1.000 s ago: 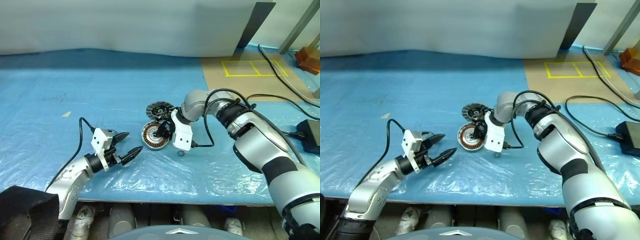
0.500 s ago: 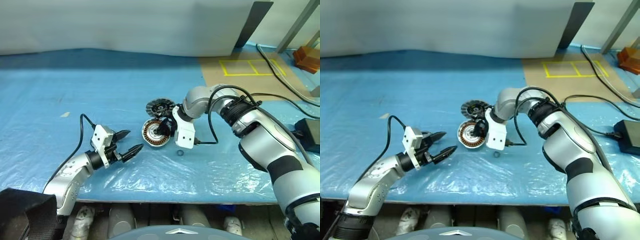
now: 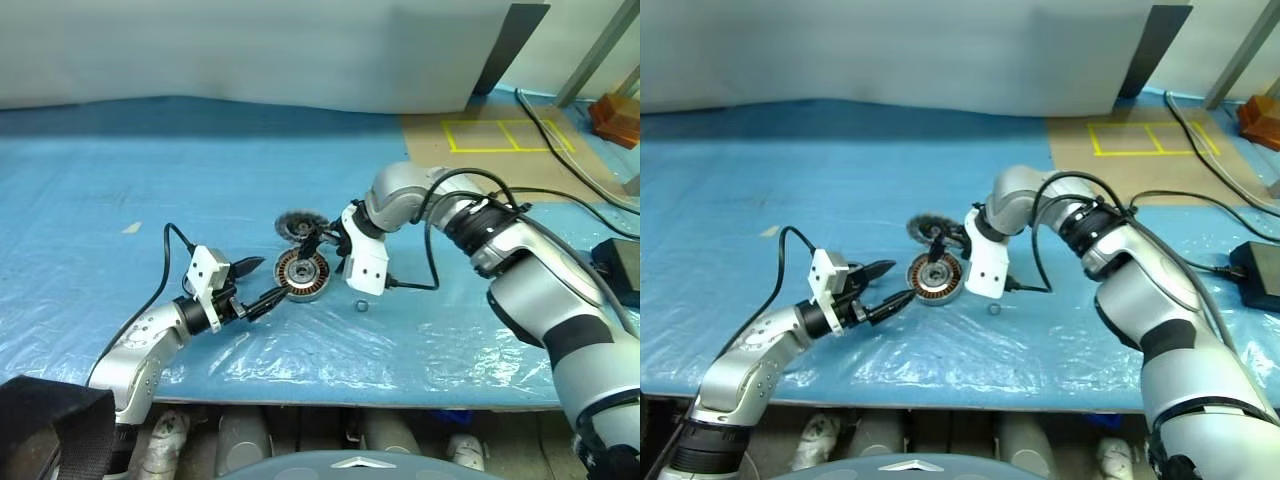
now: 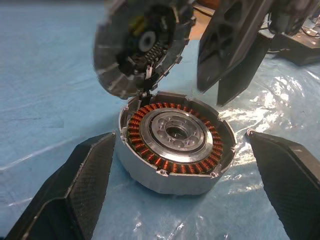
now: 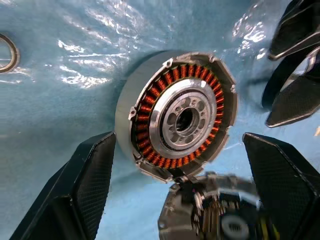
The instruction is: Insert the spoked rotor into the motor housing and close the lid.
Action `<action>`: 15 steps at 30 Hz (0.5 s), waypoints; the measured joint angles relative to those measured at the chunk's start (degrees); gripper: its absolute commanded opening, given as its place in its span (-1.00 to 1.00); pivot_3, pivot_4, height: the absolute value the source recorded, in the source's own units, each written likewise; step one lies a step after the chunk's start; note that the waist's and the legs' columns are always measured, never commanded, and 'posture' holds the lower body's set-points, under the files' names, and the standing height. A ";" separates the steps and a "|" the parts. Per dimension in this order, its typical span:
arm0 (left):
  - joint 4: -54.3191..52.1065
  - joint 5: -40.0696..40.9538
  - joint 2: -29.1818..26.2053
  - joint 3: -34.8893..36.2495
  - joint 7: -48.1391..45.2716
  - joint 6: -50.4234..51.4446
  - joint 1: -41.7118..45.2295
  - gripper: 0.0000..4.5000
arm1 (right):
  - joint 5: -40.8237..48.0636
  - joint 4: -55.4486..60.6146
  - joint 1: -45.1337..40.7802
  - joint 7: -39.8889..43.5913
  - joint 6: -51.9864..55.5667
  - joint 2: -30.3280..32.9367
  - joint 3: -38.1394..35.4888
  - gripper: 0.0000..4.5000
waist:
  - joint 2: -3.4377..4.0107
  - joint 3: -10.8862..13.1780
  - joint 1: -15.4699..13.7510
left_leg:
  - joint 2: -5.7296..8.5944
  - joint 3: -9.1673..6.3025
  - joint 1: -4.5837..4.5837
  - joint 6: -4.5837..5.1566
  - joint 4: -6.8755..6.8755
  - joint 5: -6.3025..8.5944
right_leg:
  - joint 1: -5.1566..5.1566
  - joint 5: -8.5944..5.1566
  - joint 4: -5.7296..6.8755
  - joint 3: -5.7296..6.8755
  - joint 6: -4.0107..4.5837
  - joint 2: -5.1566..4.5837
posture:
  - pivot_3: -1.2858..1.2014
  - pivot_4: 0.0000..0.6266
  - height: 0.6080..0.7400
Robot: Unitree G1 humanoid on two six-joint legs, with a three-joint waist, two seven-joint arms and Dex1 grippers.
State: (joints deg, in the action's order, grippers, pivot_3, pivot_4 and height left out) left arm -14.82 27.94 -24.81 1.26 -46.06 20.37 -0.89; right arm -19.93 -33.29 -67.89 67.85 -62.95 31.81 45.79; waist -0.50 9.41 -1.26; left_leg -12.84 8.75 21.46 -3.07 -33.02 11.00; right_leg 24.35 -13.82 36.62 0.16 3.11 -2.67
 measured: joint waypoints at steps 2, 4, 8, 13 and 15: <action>-0.06 0.03 -0.03 -0.06 -0.06 0.07 -0.28 1.00 | 6.09 6.67 1.90 4.03 4.14 3.72 -0.03 0.90 | -0.02 0.01 -0.12 | 0.00 0.00 -0.01 0.00 0.00 0.00 | -0.01 0.00 -0.01 0.00 -0.01 0.00 | 0.03 -0.52 1.00; -0.36 0.11 -0.07 -0.25 -0.24 0.13 -0.56 1.00 | 11.93 13.56 4.58 7.95 10.46 7.62 -0.49 0.90 | -0.03 0.02 -0.16 | -0.01 0.00 -0.02 0.00 0.00 0.00 | -0.02 0.00 -0.01 -0.01 -0.01 0.01 | 0.03 -0.52 1.00; -2.08 0.84 -0.73 -0.75 -0.90 0.61 -1.43 1.00 | 20.42 24.23 13.22 10.89 29.57 15.44 -6.77 0.90 | -0.04 0.03 -0.86 | 0.00 0.00 -0.10 -0.01 0.01 0.01 | -0.05 0.01 -0.02 -0.06 -0.01 0.01 | 0.03 -0.52 1.00; -6.04 3.05 -4.39 -0.77 -2.63 3.39 -2.87 1.00 | 31.60 40.99 35.32 -3.25 61.55 19.33 -23.63 0.90 | -0.06 0.06 -1.51 | 0.04 0.03 -0.38 -0.04 0.20 0.01 | -0.20 -0.02 -0.15 -0.16 -0.05 0.04 | 0.03 -0.52 1.00; -6.98 4.37 -5.95 -0.59 -3.67 4.77 -2.26 1.00 | 34.46 47.95 44.33 -10.68 71.22 18.01 -29.06 0.90 | -0.01 0.06 -1.74 | 0.06 0.03 -0.43 -0.05 0.28 0.02 | -0.20 -0.04 -0.20 -0.18 -0.09 0.05 | 0.03 -0.52 1.00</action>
State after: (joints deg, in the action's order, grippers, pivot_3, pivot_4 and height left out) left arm -21.80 32.31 -30.75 0.67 -49.73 25.13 -3.15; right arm 14.54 14.66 -23.57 57.18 8.27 49.82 16.73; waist -0.51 9.47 -3.00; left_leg -12.79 8.77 21.03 -3.12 -32.74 11.02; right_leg 24.15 -13.87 36.42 -0.02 3.02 -2.63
